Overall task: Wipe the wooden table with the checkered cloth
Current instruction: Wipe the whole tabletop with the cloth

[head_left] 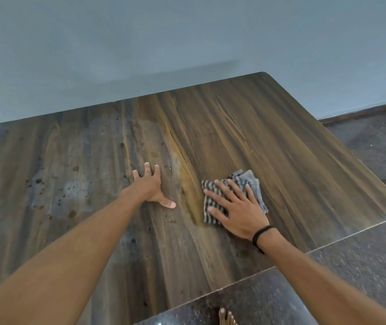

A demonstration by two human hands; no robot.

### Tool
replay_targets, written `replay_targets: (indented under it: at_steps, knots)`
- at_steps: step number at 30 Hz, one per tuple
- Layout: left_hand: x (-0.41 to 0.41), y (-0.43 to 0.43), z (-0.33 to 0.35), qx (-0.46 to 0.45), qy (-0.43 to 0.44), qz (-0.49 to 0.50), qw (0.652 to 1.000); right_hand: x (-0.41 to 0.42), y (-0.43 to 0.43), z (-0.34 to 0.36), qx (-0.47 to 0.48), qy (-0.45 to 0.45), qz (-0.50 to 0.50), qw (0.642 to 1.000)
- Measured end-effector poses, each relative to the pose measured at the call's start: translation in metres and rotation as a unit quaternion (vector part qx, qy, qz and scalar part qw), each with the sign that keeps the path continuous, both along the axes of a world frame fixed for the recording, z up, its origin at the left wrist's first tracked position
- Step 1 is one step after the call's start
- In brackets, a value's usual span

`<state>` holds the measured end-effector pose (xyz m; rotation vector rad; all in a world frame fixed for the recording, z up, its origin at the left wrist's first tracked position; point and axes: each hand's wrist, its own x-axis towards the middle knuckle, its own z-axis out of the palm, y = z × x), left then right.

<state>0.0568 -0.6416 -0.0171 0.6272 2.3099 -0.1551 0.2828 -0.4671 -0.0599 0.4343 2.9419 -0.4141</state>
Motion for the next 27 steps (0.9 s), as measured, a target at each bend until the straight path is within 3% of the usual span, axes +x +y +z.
replay_targets:
  at_steps: [3, 7, 12, 16, 21, 25, 27]
  knots:
    - [0.000, 0.000, 0.001, 0.002, 0.000, 0.008, 1.000, -0.004, -0.028, 0.001, 0.000, 0.005, -0.061, 0.998]
    - [0.005, -0.006, -0.002, 0.030, 0.013, 0.017, 0.999, 0.056, -0.033, -0.014, 0.016, 0.025, 0.081, 0.996]
    - [0.006, -0.006, 0.004, 0.028, 0.001, 0.026, 0.999, 0.051, -0.039, -0.004, 0.011, 0.018, -0.068, 0.997]
    - [0.012, -0.007, 0.005, 0.031, 0.005, 0.024, 0.999, 0.101, -0.046, -0.017, 0.034, 0.038, 0.065, 0.997]
    - [0.012, -0.006, 0.008, 0.034, 0.006, 0.029, 0.999, 0.097, -0.038, -0.006, 0.017, 0.019, -0.087, 0.996]
    - [0.013, -0.010, 0.004, 0.044, 0.015, 0.027, 0.999, 0.126, -0.041, -0.016, 0.029, 0.035, 0.038, 0.998]
    - [0.011, -0.010, 0.004, 0.046, 0.017, 0.030, 0.998, 0.113, -0.019, -0.010, 0.019, 0.022, -0.014, 0.999]
